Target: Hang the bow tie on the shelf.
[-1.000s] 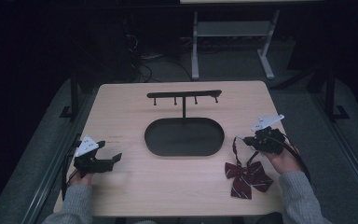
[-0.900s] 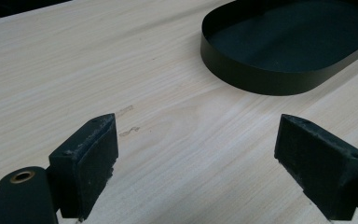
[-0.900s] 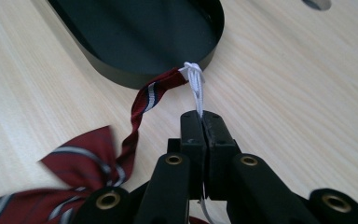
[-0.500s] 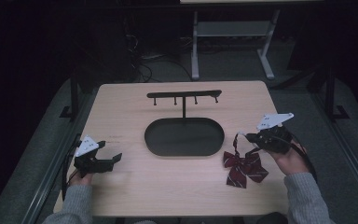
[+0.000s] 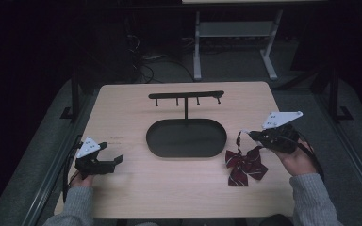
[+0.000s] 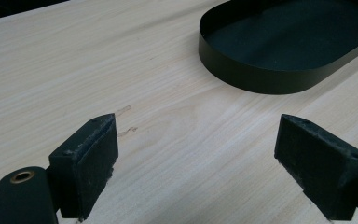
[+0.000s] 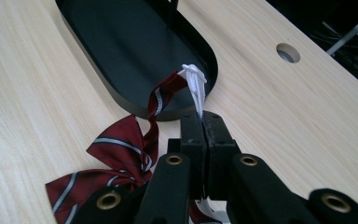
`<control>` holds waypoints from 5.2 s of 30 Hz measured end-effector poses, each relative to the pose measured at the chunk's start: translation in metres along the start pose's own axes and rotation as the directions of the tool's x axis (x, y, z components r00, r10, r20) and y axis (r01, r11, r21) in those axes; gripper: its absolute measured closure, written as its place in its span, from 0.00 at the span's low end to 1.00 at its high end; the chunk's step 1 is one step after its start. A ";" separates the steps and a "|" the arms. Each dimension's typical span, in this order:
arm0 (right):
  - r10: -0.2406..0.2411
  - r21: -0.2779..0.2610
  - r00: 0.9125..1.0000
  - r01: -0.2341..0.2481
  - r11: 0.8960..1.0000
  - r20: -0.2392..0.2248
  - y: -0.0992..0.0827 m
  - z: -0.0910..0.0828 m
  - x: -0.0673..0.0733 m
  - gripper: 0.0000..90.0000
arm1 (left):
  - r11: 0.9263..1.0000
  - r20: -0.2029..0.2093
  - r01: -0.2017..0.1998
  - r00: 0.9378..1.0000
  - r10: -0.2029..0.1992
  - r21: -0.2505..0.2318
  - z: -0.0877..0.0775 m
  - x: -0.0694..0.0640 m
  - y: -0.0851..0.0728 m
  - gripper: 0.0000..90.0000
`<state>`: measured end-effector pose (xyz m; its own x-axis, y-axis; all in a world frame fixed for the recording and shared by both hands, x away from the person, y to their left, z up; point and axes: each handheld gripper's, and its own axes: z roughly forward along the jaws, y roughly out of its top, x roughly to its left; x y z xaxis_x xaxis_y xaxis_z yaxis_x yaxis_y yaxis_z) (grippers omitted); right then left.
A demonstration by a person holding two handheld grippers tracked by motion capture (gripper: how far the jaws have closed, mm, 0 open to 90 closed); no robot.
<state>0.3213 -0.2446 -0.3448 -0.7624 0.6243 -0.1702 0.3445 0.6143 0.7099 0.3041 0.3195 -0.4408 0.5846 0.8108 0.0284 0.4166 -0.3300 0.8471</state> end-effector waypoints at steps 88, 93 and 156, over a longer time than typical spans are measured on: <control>-0.164 -0.084 0.982 0.157 0.984 -0.091 0.137 0.015 0.003 0.98 | 1.000 -0.013 0.020 1.000 -0.020 -0.015 -0.002 0.003 0.001 0.14; -0.168 -0.081 0.981 0.160 0.984 -0.093 0.144 0.017 0.001 0.98 | 1.000 -0.013 0.021 1.000 -0.021 -0.017 -0.002 0.003 0.001 0.14; -0.100 0.056 0.984 0.110 0.992 -0.148 0.174 0.096 -0.035 0.97 | 1.000 -0.004 0.028 1.000 -0.028 -0.013 -0.001 0.004 0.001 0.14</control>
<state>0.4603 -0.1127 -0.2807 -0.8660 0.4809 -0.1372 0.2891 0.7053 0.6473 0.3063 0.3229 -0.4397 0.5698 0.8217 0.0067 0.4238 -0.3008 0.8544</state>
